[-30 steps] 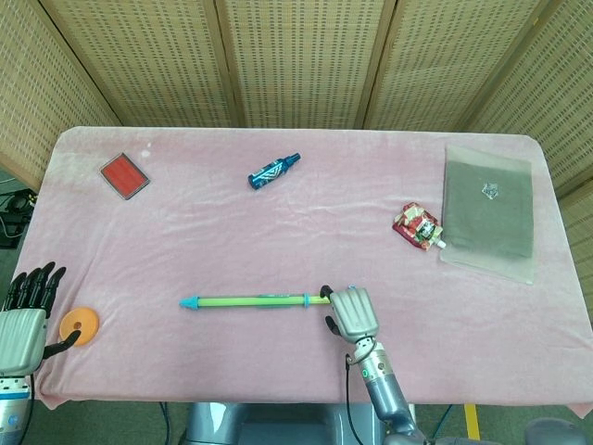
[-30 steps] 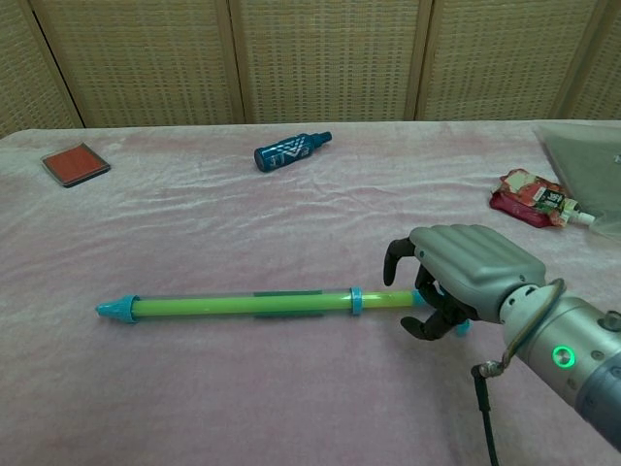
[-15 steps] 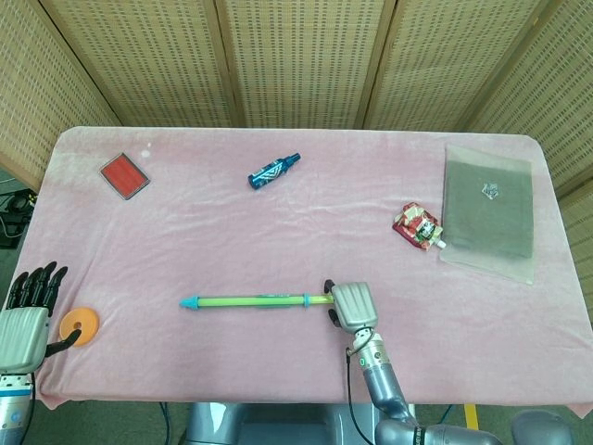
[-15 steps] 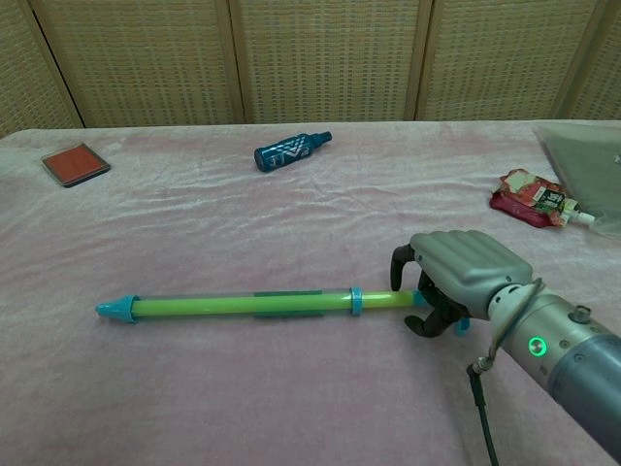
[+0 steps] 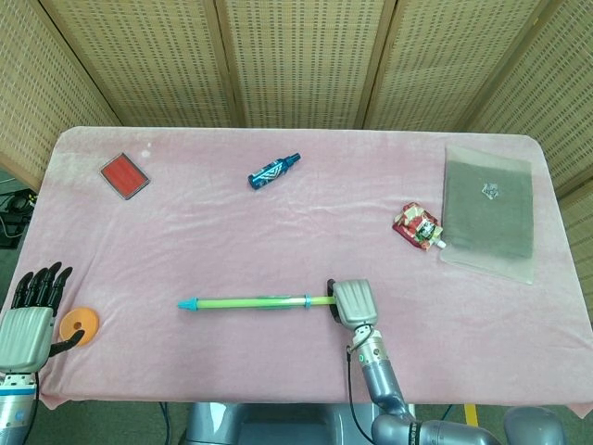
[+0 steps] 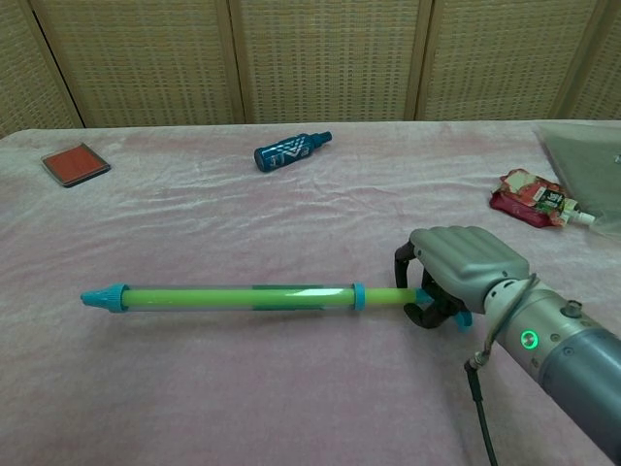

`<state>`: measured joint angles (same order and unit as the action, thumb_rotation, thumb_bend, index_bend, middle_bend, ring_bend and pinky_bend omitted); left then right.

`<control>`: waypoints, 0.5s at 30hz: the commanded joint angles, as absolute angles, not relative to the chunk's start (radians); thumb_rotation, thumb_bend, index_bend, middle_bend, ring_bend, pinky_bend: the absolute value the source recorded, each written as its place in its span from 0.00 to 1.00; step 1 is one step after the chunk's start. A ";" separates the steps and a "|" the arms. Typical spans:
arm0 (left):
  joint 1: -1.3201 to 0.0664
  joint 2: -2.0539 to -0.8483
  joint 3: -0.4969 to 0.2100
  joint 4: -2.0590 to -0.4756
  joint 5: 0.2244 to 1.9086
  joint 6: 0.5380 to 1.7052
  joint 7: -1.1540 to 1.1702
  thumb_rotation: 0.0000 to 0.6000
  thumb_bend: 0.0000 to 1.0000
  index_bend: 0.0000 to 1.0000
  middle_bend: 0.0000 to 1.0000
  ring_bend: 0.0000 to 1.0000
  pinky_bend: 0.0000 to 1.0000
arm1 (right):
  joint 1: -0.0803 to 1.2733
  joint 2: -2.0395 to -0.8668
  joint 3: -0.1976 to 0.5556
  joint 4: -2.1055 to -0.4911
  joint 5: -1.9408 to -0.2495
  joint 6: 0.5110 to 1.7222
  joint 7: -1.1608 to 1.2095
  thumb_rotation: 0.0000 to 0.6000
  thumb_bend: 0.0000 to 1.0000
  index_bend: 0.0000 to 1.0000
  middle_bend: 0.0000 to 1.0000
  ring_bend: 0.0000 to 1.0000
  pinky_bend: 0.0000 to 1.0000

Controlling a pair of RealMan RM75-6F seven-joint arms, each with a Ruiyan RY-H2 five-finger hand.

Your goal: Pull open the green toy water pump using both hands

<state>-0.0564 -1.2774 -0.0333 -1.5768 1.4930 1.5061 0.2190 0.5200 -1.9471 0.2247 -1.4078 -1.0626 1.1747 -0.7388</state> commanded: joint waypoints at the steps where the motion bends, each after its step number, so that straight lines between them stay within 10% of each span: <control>1: -0.057 -1.277 -0.033 -1.577 1.492 1.505 0.218 1.00 0.12 0.00 0.00 0.00 0.00 | 0.529 -1.933 0.240 -1.438 -1.062 1.192 -0.758 1.00 0.63 0.86 0.98 0.94 0.76; 15: -0.082 -1.260 -0.046 -1.641 1.489 1.481 0.241 1.00 0.12 0.00 0.00 0.00 0.00 | 0.585 -1.839 0.355 -1.633 -0.967 1.260 -0.926 1.00 0.63 0.87 0.99 0.95 0.76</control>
<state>-0.0740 -1.2672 -0.0398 -1.6247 1.4899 1.4869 0.2316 0.5733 -1.8496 0.3419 -1.6170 -0.9778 1.2516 -0.9093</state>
